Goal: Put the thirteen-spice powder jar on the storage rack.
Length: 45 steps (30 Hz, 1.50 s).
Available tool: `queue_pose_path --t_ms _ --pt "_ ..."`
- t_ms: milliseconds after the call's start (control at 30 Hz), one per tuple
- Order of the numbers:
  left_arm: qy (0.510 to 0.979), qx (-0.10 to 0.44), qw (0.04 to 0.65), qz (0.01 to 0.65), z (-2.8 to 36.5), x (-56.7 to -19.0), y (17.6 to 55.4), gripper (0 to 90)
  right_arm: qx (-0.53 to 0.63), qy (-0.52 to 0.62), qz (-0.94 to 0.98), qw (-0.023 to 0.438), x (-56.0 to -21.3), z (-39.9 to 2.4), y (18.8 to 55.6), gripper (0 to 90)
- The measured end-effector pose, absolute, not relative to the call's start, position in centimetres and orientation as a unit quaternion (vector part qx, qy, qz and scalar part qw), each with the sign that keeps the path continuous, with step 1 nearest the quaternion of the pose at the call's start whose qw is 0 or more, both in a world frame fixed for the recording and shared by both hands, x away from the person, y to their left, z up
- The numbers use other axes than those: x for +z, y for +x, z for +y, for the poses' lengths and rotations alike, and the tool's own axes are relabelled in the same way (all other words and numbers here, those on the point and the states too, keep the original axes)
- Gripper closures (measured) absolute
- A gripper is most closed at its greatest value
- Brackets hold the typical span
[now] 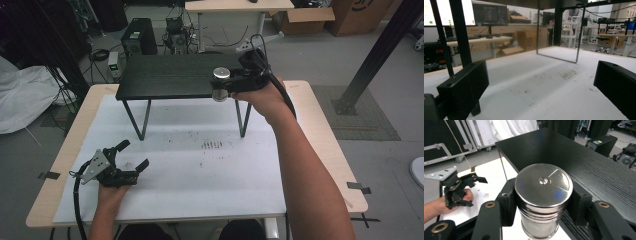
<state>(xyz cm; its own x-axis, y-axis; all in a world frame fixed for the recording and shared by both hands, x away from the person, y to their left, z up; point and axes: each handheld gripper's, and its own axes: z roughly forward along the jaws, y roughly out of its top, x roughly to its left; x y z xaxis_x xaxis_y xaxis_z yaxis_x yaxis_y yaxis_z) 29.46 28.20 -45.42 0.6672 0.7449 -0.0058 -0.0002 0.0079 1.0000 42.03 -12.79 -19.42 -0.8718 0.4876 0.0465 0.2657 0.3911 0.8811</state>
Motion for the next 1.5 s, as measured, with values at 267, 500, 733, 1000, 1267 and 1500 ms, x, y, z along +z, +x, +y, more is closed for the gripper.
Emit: queue_pose_path --t_ms 267,500,733,1000,1267,1500 --pt "0.643 0.285 0.649 0.290 28.2 -45.4 29.5 0.2 0.495 0.250 0.823 0.123 -19.8 -12.6 43.7 49.2" --pt "0.643 0.286 0.648 0.291 28.3 -45.4 29.6 0.2 0.491 0.261 0.820 0.133 -19.7 -12.3 45.0 49.2" --pt "0.644 0.288 0.647 0.289 28.3 -45.4 29.5 0.2 0.487 0.268 0.819 0.142 -19.8 -11.7 46.1 49.2" --pt "0.644 0.290 0.646 0.288 28.2 -45.4 29.5 0.2 0.485 0.279 0.815 0.147 -20.1 -11.4 46.8 49.3" --pt "0.645 0.289 0.646 0.290 28.3 -45.4 29.5 0.2 0.482 0.295 0.811 0.153 -20.4 -11.4 47.5 49.3" --pt "0.644 0.287 0.647 0.291 28.3 -45.4 29.5 0.3 0.475 0.297 0.814 0.153 -20.7 -11.3 47.7 49.2"
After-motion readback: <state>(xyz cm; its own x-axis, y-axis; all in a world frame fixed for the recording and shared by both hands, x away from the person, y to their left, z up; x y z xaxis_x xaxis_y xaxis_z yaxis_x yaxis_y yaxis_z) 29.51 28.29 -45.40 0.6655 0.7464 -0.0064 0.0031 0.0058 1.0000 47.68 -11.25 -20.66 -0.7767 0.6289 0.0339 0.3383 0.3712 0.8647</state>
